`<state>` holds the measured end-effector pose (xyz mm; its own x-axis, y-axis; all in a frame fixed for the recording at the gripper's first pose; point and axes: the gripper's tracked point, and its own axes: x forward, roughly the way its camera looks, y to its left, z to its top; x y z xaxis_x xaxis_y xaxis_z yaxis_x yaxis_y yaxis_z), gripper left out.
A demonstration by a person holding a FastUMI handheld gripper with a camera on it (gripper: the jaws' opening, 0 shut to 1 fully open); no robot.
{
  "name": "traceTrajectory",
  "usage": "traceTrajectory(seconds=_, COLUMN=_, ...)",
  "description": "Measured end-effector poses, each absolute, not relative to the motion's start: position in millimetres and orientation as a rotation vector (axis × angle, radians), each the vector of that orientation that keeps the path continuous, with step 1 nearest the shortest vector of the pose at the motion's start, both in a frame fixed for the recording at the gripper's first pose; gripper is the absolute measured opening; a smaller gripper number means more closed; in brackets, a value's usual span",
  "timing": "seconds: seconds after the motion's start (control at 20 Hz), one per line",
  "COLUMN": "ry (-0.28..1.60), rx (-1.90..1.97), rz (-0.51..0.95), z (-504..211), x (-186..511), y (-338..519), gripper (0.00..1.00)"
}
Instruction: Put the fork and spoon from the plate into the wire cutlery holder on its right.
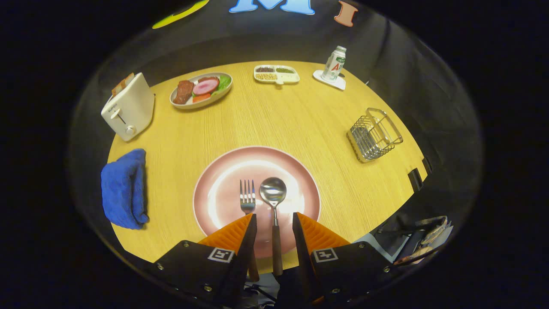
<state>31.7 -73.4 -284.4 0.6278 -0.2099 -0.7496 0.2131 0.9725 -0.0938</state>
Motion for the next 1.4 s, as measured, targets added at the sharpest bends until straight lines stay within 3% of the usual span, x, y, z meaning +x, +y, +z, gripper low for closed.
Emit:
traceTrajectory(seconds=0.55, ry=1.096, rx=-0.007, rz=-0.214, z=-344, x=31, y=-72, gripper=0.52)
traceTrajectory(seconds=0.65, ry=1.113, rx=-0.022, rz=-0.214, z=-344, x=33, y=-75, gripper=0.43)
traceTrajectory(seconds=0.7, ry=1.115, rx=-0.022, rz=-0.202, z=-343, x=36, y=-74, gripper=0.26)
traceTrajectory(seconds=0.8, ry=1.13, rx=-0.039, rz=-0.203, z=-344, x=35, y=-75, gripper=0.14)
traceTrajectory(seconds=0.9, ry=1.13, rx=-0.085, rz=-0.191, z=-346, x=41, y=-76, gripper=0.12)
traceTrajectory(seconds=0.95, ry=1.131, rx=-0.102, rz=-0.185, z=-342, x=36, y=-75, gripper=0.06)
traceTrajectory(seconds=1.4, ry=1.052, rx=-0.167, rz=-0.23, z=-310, x=41, y=-86, gripper=0.06)
